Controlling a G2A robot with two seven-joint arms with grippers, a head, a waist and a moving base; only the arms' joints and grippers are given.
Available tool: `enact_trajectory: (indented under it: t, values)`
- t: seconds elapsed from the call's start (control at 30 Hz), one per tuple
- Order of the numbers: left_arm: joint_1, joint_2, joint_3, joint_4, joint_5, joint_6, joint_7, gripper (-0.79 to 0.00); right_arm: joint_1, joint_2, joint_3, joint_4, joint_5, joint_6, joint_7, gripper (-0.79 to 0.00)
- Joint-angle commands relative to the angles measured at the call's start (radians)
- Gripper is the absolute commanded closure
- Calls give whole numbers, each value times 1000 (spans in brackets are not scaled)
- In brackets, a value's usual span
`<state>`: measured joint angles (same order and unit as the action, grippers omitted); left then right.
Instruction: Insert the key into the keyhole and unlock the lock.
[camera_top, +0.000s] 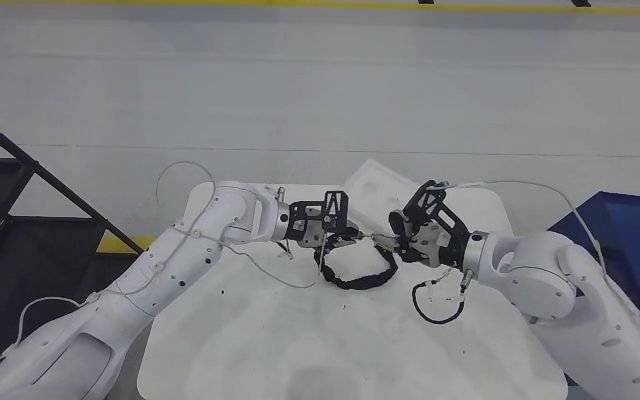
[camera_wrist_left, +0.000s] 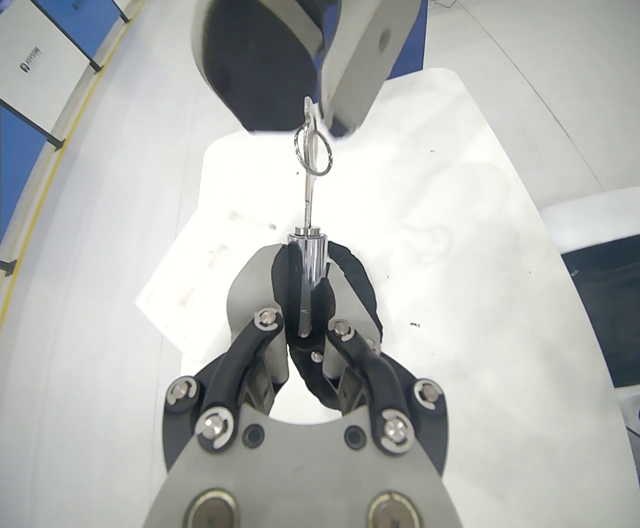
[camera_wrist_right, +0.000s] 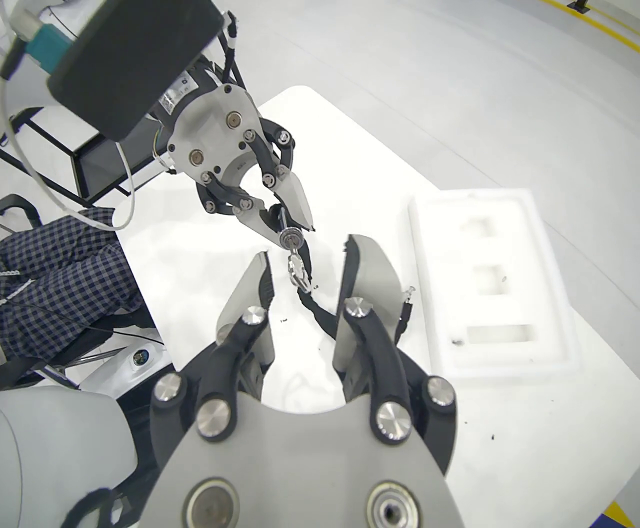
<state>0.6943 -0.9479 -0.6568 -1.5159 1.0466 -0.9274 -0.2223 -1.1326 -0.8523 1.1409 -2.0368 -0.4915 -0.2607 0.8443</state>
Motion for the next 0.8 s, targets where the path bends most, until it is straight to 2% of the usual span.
enact_trajectory:
  t: [0.0,0.23,0.47,0.5,0.53,0.57,0.77]
  values:
    - [8,-4,10,19,-8,-4,-13,0,-12,6,31,-10,-1,-29,16,-785]
    - [41,-28,72,58,-3,-24,-50,0,-78,24,142,-34,-16,-101,18,-785]
    - [59,-72,152,100,-4,-33,-48,0,-131,32,192,-45,-16,-152,8,-785]
    - [60,-79,164,109,-2,-39,-48,-40,-132,32,191,-42,-15,-165,8,-785]
    - [58,-85,174,121,1,-45,-50,-308,-132,32,189,-38,-12,-181,5,-785]
    - [56,-92,182,135,-1,-48,-51,-773,-131,32,185,-31,-12,-194,5,-785]
    - [27,-121,188,196,-19,-59,-26,-785,-91,28,144,31,-7,-299,-5,-785]
